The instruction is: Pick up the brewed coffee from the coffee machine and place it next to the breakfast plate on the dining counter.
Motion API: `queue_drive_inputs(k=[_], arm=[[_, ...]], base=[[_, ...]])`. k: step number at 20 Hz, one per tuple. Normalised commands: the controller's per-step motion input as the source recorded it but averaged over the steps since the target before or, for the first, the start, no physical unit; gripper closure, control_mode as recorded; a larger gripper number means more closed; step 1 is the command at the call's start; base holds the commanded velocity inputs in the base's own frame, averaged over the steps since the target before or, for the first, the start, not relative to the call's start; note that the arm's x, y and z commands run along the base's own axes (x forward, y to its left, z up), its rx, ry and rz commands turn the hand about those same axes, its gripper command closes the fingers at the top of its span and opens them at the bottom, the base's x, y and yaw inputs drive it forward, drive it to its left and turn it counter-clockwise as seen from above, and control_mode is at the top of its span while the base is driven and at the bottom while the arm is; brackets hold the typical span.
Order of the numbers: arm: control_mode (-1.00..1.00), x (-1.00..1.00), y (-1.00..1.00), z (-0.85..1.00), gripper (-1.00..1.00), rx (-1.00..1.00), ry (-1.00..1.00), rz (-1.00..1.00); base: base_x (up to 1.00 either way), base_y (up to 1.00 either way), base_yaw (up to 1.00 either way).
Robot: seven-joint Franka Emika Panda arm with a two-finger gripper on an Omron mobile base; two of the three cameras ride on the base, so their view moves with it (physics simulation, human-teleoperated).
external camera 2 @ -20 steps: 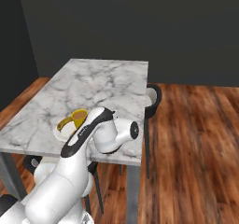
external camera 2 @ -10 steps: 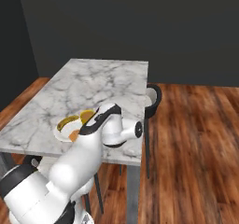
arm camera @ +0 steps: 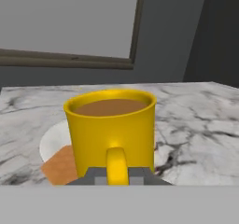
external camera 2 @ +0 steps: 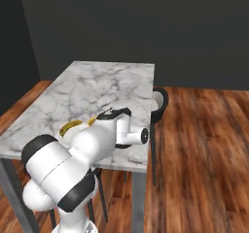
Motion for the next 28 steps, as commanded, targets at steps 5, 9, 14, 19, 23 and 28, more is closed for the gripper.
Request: queue_drive_inputs(k=[5,9,14,19,23,28], arm=[[-1.0,0.31,-0.21,-0.36,1.0,0.0,0.0,0.0],[-1.0,0.3,-0.16,-0.36,1.0,0.0,0.0,0.0],[-1.0,0.3,-0.04,-0.36,1.0,-0.01,0.0,0.0],[-1.0,0.31,0.0,-0.31,1.0,-0.01,0.0,0.0],[-1.0,0.26,0.0,-0.19,-1.0,-0.02,0.0,0.0],[-1.0,-0.1,0.0,0.2,-1.0,-0.05,0.0,0.05]], base=[[0.0,0.0,0.0],[0.0,0.0,0.0],[0.0,0.0,0.0],[0.0,0.0,0.0],[0.0,0.0,0.0],[0.0,0.0,0.0]])
